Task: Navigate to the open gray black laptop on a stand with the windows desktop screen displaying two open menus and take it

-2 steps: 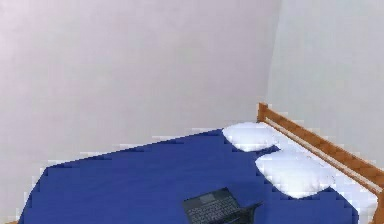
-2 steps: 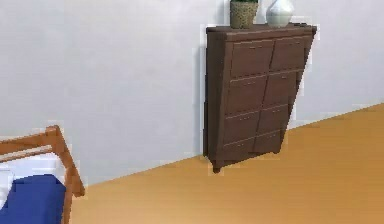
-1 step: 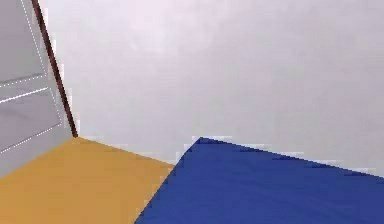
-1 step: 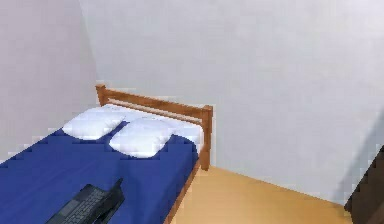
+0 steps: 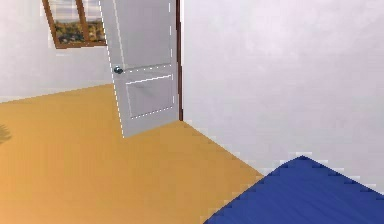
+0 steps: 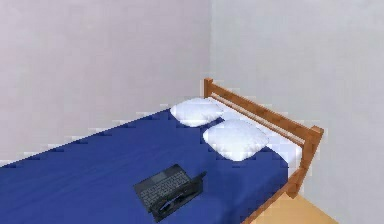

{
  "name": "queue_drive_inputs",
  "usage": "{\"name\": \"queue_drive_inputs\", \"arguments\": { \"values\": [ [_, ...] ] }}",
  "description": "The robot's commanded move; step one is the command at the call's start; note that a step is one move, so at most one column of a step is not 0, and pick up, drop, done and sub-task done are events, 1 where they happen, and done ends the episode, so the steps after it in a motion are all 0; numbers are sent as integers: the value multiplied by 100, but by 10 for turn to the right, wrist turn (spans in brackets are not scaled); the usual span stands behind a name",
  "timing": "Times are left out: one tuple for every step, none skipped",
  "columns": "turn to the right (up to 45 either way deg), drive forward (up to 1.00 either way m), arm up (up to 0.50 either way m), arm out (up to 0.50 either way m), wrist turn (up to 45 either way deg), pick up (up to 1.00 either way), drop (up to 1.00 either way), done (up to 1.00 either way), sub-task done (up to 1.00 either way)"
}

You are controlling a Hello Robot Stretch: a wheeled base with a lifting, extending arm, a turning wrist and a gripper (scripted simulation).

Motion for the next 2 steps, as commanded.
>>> {"name": "queue_drive_inputs", "arguments": {
  "values": [
    [0,0,50,0,0,0,0,0,0],
    [0,0,28,0,0,0,0,0,0]
  ]
}}
